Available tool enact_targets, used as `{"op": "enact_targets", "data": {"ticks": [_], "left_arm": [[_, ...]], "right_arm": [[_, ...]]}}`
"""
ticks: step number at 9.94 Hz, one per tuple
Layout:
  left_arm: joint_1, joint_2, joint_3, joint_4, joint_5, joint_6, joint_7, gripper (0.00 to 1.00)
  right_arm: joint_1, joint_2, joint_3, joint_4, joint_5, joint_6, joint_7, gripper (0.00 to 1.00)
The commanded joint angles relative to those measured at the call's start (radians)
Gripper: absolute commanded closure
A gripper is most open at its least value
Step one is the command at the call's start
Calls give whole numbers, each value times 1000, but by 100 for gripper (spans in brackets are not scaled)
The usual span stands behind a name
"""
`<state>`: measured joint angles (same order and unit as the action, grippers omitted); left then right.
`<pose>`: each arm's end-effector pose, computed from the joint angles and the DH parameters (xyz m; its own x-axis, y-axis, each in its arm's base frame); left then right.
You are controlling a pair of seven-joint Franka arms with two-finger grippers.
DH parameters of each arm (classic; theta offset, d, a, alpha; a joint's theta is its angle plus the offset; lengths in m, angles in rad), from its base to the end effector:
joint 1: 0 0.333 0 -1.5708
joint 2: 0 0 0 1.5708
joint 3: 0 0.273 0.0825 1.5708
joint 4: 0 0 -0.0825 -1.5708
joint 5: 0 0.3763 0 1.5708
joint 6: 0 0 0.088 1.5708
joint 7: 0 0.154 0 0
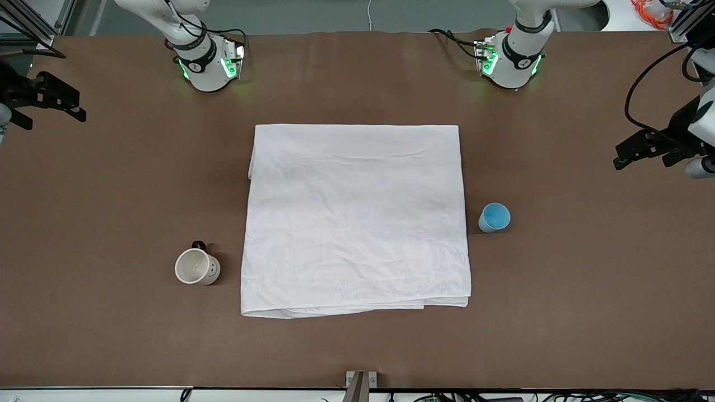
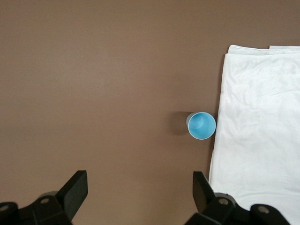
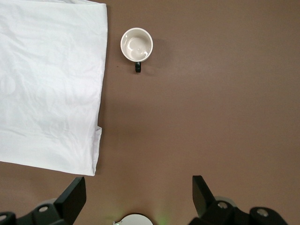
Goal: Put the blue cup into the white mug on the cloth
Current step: 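Move the right gripper out toward the white mug while the left gripper waits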
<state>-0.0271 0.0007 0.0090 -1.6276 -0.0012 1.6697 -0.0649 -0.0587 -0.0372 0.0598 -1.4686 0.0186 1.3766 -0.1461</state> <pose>0.5573 -0.0103 0.5165 0.9980 0.0469 0.0412 0.0468 -0.9989 0.0039 0.5129 0.0042 0.5843 0.9873 0.1500 -0.0519 0.1490 -0.9886 -0.0240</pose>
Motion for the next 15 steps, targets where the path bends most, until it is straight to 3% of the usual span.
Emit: {"op": "enact_targets", "data": {"ticks": [1,4,6,7,8,10,12,13,15], "left_arm": [[-5,-11,-1,2,6,-10,-9,1],[-1,-7,-1,2,7,-13,-7,1],[-2,2,-1,15,7,-27,-7,1],[-1,14,-1,26,9,-27,-7,1],[1,15,-1,26,10,-28,-7,1],[-2,12,-1,29,12,-42,-7,1],[-4,10,-1,35,12,-44,-7,1],[-10,19,-3,35,12,-44,-4,1],[-10,45,-9,35,3,-44,-6,1]], "right_arm": [[-3,-17,2,-25,9,10,17,0],[-3,-1,2,-54,14,33,17,0],[-4,0,3,-152,35,143,19,0],[-16,-3,0,-226,108,221,19,0],[-21,-4,0,-298,124,296,17,1],[8,8,2,-454,127,477,17,1],[61,64,2,-641,127,756,17,1],[92,127,2,-686,127,892,17,1],[105,253,2,-682,127,1033,17,1]]}}
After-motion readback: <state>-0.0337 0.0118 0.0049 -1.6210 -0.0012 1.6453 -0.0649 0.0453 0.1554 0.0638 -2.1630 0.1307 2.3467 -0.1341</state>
